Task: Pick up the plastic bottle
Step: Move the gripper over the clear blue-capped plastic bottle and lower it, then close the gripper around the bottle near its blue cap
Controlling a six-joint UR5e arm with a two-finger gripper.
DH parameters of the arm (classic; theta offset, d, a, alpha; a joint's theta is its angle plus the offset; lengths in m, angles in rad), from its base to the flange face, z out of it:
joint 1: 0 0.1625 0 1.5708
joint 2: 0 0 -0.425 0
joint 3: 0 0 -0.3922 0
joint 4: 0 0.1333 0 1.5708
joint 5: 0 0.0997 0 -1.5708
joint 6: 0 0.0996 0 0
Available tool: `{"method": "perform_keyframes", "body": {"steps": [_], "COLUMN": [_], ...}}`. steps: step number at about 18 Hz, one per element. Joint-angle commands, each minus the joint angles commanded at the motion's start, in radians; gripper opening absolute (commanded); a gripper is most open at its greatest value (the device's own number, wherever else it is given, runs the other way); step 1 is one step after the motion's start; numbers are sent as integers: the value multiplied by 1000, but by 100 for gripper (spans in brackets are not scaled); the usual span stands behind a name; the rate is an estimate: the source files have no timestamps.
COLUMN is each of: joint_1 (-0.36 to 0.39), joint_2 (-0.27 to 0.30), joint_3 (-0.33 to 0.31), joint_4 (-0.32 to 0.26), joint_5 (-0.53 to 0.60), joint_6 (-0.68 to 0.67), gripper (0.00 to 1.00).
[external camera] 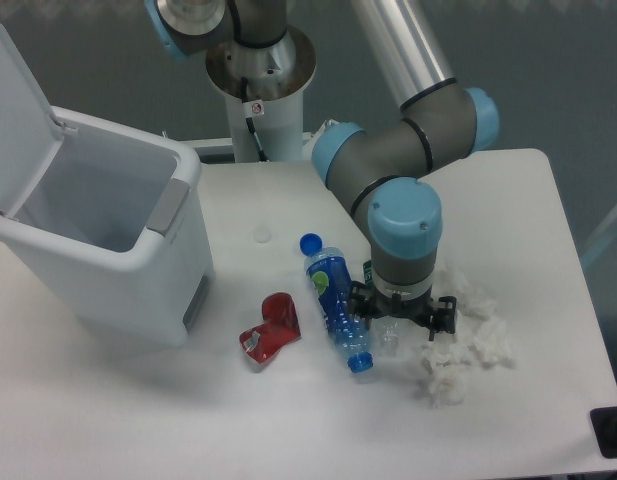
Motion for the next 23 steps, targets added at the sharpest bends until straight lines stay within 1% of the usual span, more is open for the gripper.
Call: {"method": "perform_keyframes", "body": {"steps": [1,3,7,12,17,19,23], "joint_1": [-2,-14,-17,-48,-51,-51,-51], "joint_2": [-15,-38,-54,-72,-80,-83,-97], "joint_3": [0,0,-2,-12,-14,-12,-11], "joint_4": [14,23,28,28,31,35,43], "joint_5": [0,8,11,12,12,14,15], "joint_6": [-26,-78,-111,-209,-220,-220,-220], "gripper": [100,100,100,100,100,94,89]}}
